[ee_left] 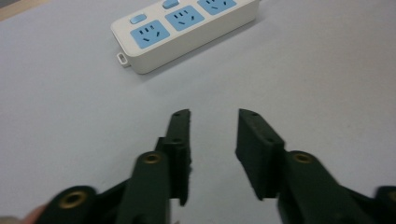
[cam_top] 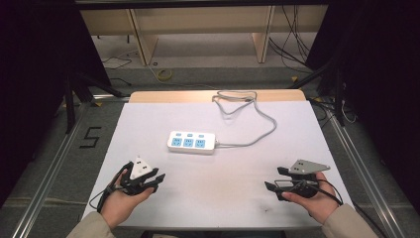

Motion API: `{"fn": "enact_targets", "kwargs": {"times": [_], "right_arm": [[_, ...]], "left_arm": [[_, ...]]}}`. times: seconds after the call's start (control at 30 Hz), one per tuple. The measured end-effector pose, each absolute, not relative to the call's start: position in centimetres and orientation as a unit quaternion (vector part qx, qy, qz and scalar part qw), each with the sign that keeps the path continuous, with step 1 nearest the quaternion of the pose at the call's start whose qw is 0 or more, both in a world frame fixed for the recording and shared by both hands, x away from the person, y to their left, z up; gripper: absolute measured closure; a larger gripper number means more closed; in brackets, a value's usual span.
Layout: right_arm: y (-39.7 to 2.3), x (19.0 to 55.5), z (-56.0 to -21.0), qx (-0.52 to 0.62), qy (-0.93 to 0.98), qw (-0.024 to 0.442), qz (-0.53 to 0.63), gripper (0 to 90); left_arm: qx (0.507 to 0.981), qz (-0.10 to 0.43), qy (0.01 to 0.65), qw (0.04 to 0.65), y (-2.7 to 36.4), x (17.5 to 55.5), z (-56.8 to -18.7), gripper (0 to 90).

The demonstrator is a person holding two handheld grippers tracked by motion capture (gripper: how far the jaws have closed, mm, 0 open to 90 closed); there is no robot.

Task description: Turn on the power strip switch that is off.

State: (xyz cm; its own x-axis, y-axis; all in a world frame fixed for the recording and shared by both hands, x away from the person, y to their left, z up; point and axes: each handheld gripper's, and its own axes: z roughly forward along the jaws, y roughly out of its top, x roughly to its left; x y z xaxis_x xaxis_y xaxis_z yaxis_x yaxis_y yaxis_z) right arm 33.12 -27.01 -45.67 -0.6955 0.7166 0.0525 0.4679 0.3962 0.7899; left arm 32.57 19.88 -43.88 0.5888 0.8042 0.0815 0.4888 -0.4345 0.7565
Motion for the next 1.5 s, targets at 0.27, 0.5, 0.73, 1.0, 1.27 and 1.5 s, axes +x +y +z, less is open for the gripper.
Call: {"fn": "enact_targets", "kwargs": {"times": [0.27, 0.5, 0.73, 1.0, 1.27, 1.5], "right_arm": [[-27.0, 33.1, -45.7, 0.360, 0.823, 0.148, 0.415, 28.1], [-27.0, 33.1, -45.8, 0.359, 0.824, 0.147, 0.413, 27.7], [-27.0, 33.2, -45.8, 0.361, 0.823, 0.148, 0.414, 27.7], [-27.0, 33.1, -45.8, 0.362, 0.823, 0.147, 0.413, 27.7], [-27.0, 33.1, -45.8, 0.362, 0.823, 0.147, 0.413, 27.7], [-27.0, 33.1, -45.8, 0.363, 0.822, 0.146, 0.413, 27.7]], "left_arm": [[0.812, 0.210, 0.408, 0.361, 19.7, 33.1, -43.4, 89.4], [0.811, 0.200, 0.411, 0.366, 19.4, 33.4, -43.2, 89.5], [0.808, 0.197, 0.414, 0.370, 19.0, 34.2, -42.9, 89.5], [0.809, 0.194, 0.416, 0.368, 18.5, 35.1, -42.7, 89.5], [0.809, 0.191, 0.417, 0.367, 17.9, 36.0, -42.5, 89.5], [0.809, 0.191, 0.419, 0.367, 17.6, 36.5, -42.5, 89.5]]}}
